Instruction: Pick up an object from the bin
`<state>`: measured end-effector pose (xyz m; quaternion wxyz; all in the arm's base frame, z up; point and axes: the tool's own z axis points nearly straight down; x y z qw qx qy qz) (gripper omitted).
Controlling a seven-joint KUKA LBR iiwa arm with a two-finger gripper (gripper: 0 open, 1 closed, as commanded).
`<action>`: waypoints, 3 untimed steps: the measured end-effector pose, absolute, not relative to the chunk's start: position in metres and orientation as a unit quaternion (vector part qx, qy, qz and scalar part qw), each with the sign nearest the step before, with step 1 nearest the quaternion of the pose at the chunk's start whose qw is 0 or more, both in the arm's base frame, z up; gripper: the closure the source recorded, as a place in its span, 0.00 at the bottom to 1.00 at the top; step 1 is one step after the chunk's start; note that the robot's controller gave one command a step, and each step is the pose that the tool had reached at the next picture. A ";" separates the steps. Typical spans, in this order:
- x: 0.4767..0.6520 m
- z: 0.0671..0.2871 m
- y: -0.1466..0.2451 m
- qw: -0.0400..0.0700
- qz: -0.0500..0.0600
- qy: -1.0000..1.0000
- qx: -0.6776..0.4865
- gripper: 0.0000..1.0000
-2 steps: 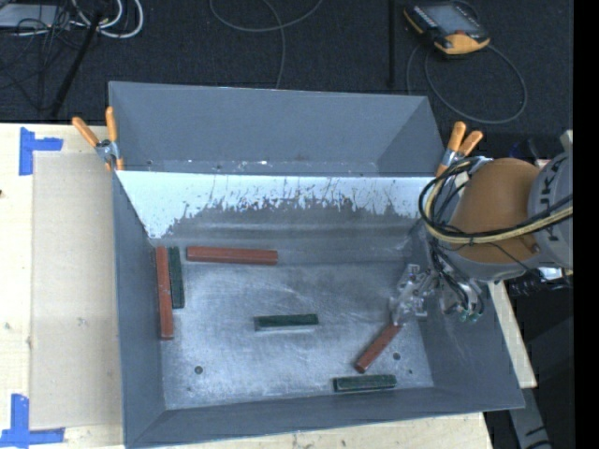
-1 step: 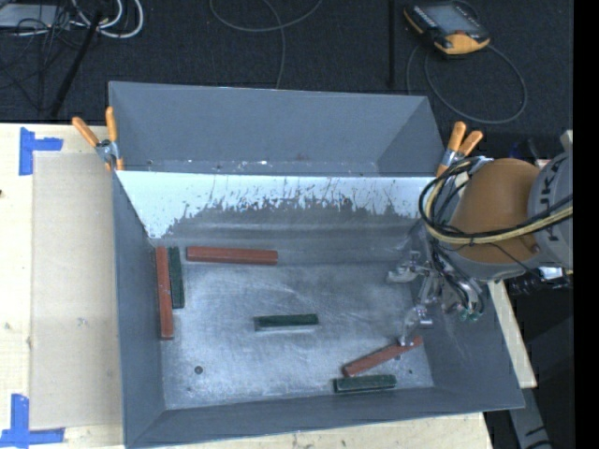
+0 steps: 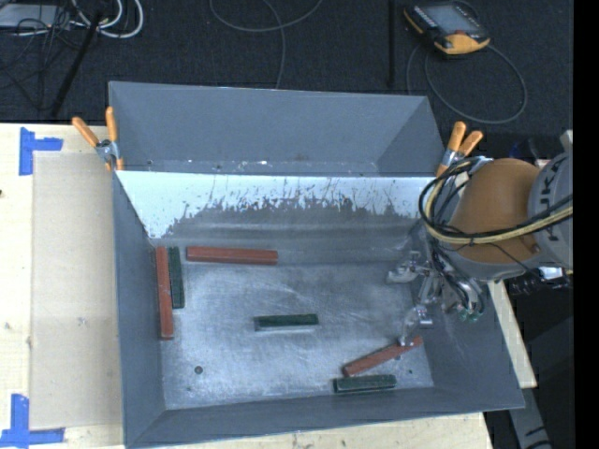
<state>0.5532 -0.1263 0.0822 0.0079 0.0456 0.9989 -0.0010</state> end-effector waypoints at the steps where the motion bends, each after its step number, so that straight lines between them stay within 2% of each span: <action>1: 0.542 0.081 -0.129 0.011 0.000 1.000 0.024 0.00; 2: 0.516 0.079 -0.129 0.013 -0.002 0.998 -0.060 0.00; 3: 0.505 0.079 -0.125 0.014 -0.004 0.996 -0.087 0.00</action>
Offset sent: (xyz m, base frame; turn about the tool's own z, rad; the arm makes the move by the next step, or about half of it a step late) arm -0.0528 -0.0021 -0.0122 -0.2199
